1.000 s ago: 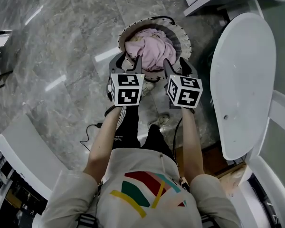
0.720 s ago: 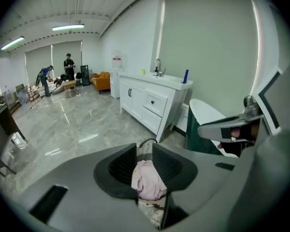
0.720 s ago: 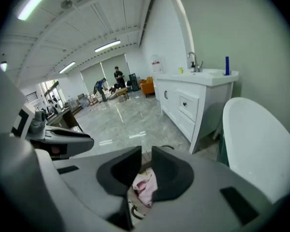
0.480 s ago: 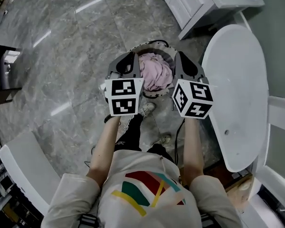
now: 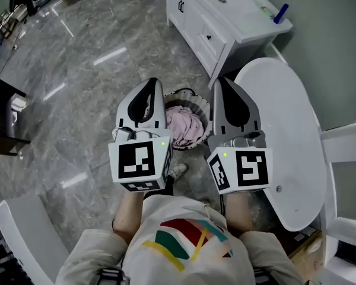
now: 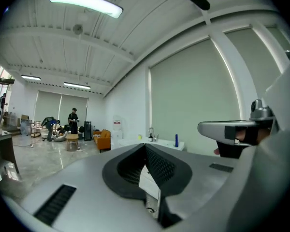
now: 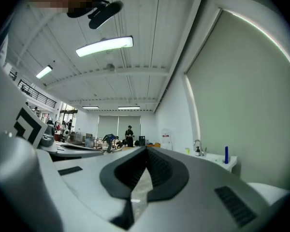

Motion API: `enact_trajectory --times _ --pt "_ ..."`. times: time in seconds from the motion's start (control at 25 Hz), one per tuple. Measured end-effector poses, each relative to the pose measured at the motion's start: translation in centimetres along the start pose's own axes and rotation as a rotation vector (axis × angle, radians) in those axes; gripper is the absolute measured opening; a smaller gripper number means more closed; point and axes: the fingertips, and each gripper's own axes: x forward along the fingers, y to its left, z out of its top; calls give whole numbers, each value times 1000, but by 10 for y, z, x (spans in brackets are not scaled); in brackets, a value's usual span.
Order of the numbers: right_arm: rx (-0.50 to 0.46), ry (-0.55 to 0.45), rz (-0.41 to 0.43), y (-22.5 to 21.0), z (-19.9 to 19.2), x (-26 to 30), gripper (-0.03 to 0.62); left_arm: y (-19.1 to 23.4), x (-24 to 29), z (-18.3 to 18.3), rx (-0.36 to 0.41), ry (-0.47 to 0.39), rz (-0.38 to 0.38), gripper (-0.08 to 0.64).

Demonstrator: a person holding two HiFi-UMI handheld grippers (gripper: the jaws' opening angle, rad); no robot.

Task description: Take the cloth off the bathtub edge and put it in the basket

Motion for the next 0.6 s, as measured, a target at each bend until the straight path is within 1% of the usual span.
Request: enact_trajectory --times 0.16,0.28,0.44,0.6 --pt "-4 -54 -7 10 28 -54 12 -22 -55 27 11 -75 5 18" --pt "-6 -70 -6 16 36 -85 12 -38 -82 33 12 -93 -4 18" --pt "-14 -57 -8 16 30 -109 12 -63 -95 35 11 -122 -37 18" --pt "-8 -48 -19 15 25 -123 12 -77 -103 33 20 -126 -53 18"
